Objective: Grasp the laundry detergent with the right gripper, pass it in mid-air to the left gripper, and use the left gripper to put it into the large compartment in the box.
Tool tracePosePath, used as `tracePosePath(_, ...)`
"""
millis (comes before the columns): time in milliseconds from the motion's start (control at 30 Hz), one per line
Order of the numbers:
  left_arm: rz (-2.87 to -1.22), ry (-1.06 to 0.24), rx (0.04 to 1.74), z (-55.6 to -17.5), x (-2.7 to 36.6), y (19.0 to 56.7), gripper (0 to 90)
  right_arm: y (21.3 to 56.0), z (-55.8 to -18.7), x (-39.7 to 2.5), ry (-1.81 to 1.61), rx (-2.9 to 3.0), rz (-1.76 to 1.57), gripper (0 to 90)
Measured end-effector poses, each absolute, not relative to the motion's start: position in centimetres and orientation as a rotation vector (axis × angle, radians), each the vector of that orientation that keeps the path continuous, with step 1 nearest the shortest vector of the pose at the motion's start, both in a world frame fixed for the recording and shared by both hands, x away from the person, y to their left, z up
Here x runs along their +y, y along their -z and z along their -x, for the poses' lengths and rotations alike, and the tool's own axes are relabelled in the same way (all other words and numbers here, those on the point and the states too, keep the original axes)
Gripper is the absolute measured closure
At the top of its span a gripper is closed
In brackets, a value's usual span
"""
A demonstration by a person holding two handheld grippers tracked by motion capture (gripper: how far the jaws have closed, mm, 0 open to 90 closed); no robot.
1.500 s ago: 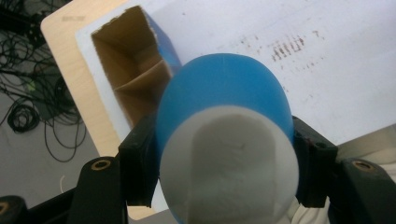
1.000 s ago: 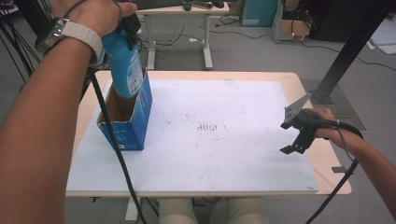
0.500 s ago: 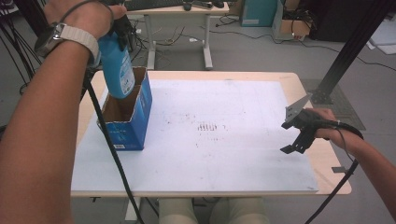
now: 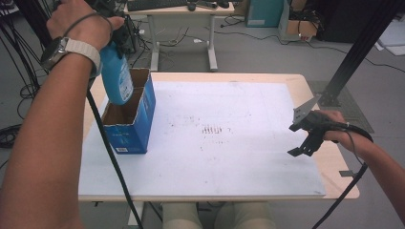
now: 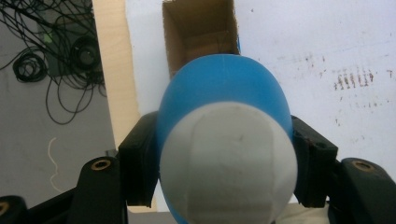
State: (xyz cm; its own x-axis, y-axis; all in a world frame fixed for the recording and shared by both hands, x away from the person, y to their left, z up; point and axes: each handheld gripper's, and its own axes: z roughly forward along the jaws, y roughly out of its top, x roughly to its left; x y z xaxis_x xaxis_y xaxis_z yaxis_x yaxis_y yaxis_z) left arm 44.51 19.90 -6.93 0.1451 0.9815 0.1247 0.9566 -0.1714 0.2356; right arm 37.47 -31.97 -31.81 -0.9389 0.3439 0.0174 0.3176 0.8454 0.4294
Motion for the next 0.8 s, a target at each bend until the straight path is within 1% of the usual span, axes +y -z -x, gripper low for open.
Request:
tracePosePath(500, -2.321, -0.406, 1.972, -45.3, 20.7, 9.9, 37.6, 31.5, -37.5, -32.5, -0.679, 2.943, -0.558, 3.9)
tracePosePath(800, -2.321, -0.37, 1.977, -45.5, 21.0, 12.4, 37.6, 31.5, -37.4, -32.6, -0.681, 2.937, -0.574, 4.0)
